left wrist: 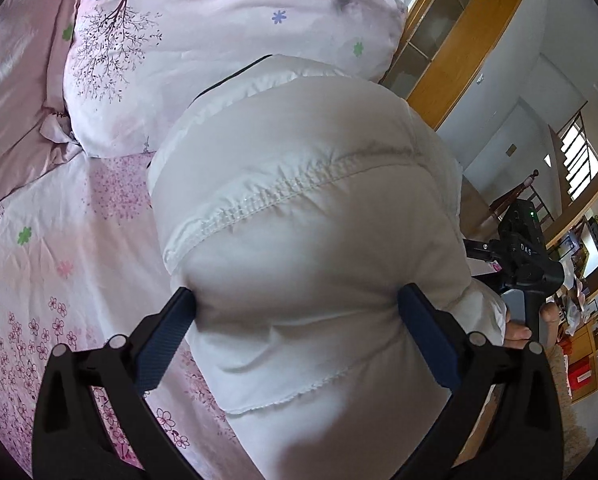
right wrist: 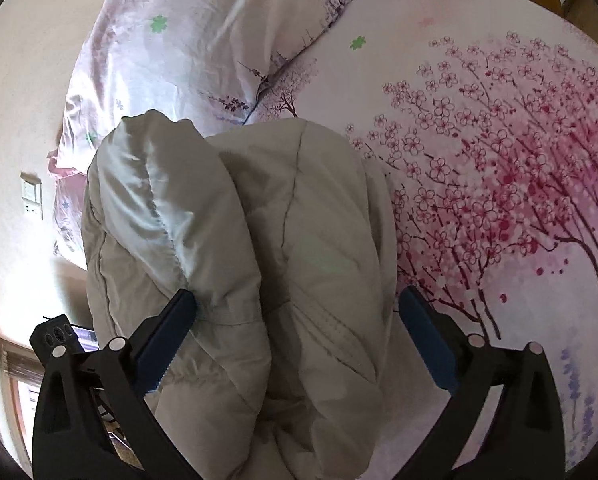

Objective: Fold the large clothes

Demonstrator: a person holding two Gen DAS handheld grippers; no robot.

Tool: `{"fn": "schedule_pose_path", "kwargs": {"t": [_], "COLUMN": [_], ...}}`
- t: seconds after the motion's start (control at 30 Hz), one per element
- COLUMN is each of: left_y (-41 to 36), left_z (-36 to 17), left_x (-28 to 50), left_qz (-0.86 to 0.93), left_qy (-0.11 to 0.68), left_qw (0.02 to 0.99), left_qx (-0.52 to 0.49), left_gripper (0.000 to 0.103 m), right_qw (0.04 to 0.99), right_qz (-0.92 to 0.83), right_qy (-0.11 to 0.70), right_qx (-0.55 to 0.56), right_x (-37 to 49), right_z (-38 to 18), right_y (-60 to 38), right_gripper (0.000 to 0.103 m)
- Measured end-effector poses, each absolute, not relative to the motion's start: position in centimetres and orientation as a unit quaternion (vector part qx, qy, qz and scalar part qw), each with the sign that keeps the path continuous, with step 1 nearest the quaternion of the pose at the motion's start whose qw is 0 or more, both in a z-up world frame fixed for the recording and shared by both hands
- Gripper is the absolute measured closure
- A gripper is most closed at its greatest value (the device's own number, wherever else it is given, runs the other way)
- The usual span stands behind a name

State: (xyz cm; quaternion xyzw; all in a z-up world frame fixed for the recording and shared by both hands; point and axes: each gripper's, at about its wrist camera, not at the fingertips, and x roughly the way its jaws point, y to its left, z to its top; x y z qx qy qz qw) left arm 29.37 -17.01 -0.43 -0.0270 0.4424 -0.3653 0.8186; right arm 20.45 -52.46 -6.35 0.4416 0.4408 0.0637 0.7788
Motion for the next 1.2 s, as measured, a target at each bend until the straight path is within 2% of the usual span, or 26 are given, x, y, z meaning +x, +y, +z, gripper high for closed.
{"fn": "schedule_pose_path", "kwargs": {"t": [0.4, 1.2], "left_y": [-17.8, -16.6], "left_z": [-0.6, -2.2], "left_x": [29.2, 31.4], "left_qz": [-0.365, -0.412], "left_qy": [0.444, 0.466], "left_qw": [0.818, 0.771], "left_qx": [-0.030, -0.139], "left_gripper": [0.002, 0.002], "right_qw": [0.763, 0.724], "right_qz": [0.106, 0.175], "right_qy": [0.434, 0.436], "right_qx": [0.467, 0.505], "right_x": [20.2, 22.3], "right_z": [-7.3, -9.5], "right_y": [-53.0, -51.1], "right_gripper": [0.001, 0.001]}}
